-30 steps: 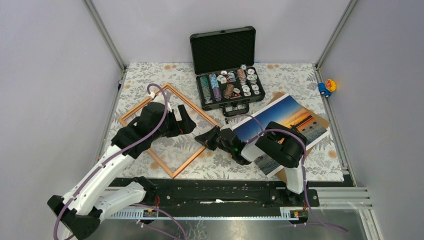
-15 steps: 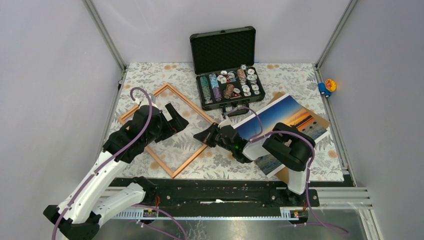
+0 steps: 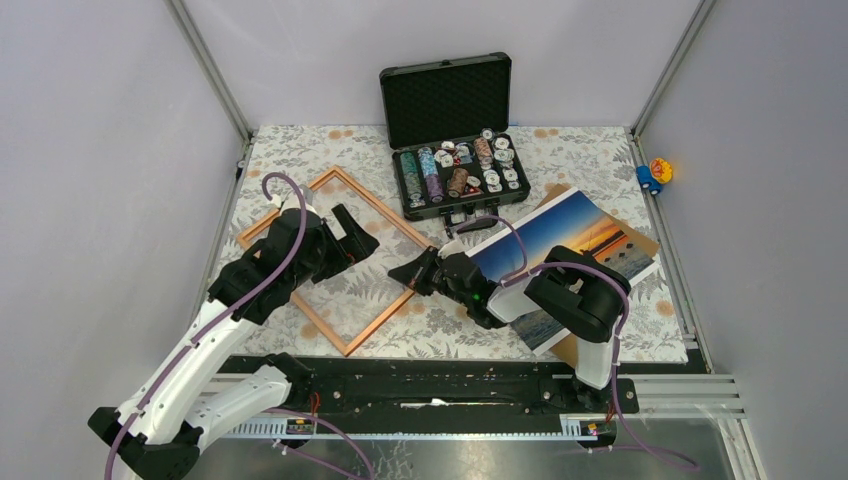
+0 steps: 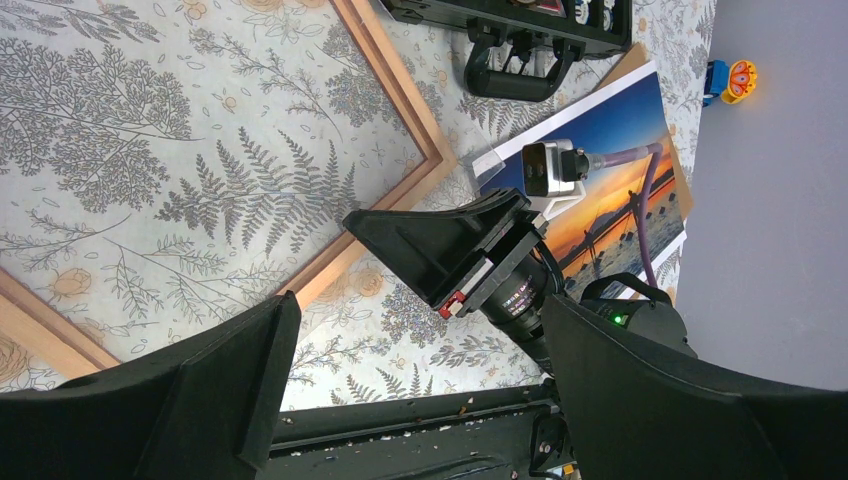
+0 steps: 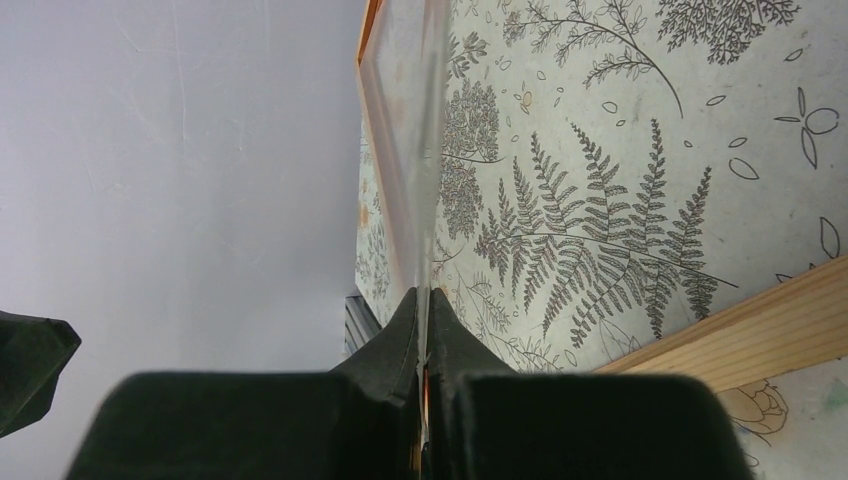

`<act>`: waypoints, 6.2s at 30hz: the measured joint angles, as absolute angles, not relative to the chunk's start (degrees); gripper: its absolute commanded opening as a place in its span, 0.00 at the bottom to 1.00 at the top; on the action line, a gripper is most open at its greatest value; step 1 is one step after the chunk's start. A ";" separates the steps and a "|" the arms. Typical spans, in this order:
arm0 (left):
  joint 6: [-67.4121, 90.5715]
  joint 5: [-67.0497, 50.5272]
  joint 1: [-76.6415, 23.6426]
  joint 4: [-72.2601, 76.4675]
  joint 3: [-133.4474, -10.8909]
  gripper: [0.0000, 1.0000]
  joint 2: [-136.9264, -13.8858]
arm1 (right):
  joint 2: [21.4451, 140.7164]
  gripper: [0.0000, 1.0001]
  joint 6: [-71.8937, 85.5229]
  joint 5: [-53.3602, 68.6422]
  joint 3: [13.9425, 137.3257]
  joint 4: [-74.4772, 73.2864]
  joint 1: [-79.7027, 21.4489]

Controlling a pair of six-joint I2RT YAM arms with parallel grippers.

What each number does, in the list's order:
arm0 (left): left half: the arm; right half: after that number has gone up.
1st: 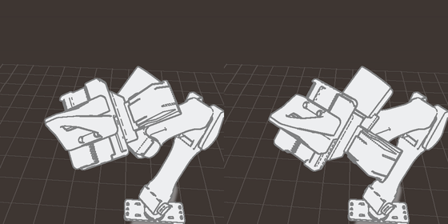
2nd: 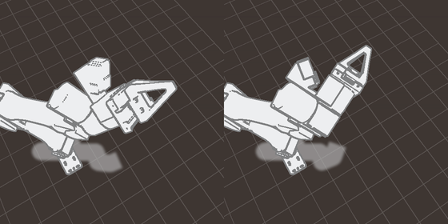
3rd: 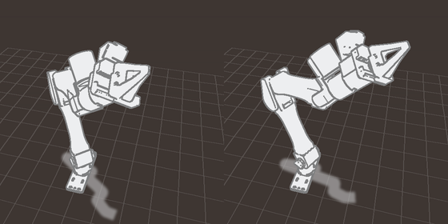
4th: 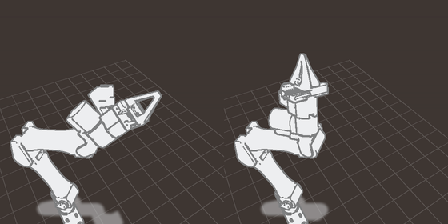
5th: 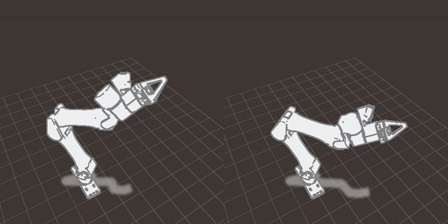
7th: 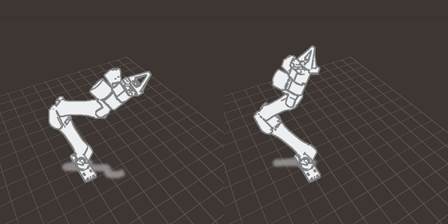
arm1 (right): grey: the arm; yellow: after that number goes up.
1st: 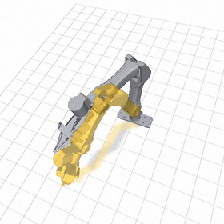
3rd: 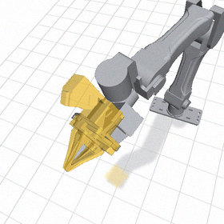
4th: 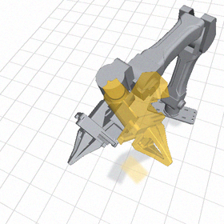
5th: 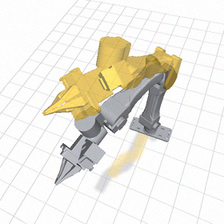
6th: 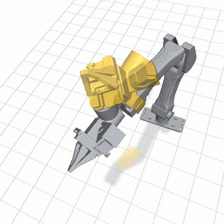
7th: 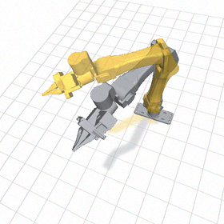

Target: Put the photo into the frame

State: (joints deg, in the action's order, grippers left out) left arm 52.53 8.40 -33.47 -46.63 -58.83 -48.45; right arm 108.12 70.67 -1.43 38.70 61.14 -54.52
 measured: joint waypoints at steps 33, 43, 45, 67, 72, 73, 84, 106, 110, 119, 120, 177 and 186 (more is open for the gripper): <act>51.09 8.23 -33.47 -46.39 -58.83 0.99 -47.72 | 109.69 0.00 69.41 -2.37 40.97 60.01 -54.52; 50.48 8.25 -33.47 -46.28 -58.83 0.99 -47.75 | 109.89 0.00 69.41 -2.55 41.50 59.66 -54.46; 50.39 8.23 -33.47 -46.13 -58.83 0.99 -47.75 | 109.89 0.00 69.41 -2.61 41.52 59.55 -54.46; 49.50 8.21 -33.47 -45.36 -58.83 0.99 -47.72 | 111.77 0.00 69.76 -3.53 42.57 58.92 -54.04; 49.41 8.12 -33.47 -45.34 -58.83 0.99 -47.72 | 111.77 0.00 70.13 -3.73 42.57 58.92 -53.58; 49.39 8.10 -33.47 -45.34 -58.83 0.99 -47.72 | 111.77 0.00 70.32 -3.86 42.57 58.96 -53.45; 49.34 7.77 -33.47 -45.34 -58.83 0.99 -47.72 | 114.34 0.00 72.10 -3.49 42.81 58.98 -52.16; 49.36 7.27 -33.47 -44.21 -58.78 0.99 -47.72 | 120.01 0.00 76.03 0.78 45.17 63.79 -51.57; 49.39 7.20 -33.47 -43.70 -58.72 0.99 -47.72 | 120.27 0.17 76.71 1.23 45.17 63.83 -51.48; 49.39 6.59 -33.47 -43.16 -58.46 0.99 -47.24 | 118.34 0.73 77.23 3.27 48.01 57.36 -51.31; 49.39 6.59 -33.47 -43.09 -58.46 0.99 -47.05 | 117.56 0.80 76.97 3.60 48.31 55.46 -51.31; 50.52 -7.11 21.37 -27.64 -26.17 0.99 -57.82 | 117.38 0.84 24.29 26.37 76.20 -3.09 -35.88; 50.94 -7.70 21.23 -20.12 -23.68 0.99 -57.45 | 114.54 0.82 29.06 33.26 74.15 0.73 -35.35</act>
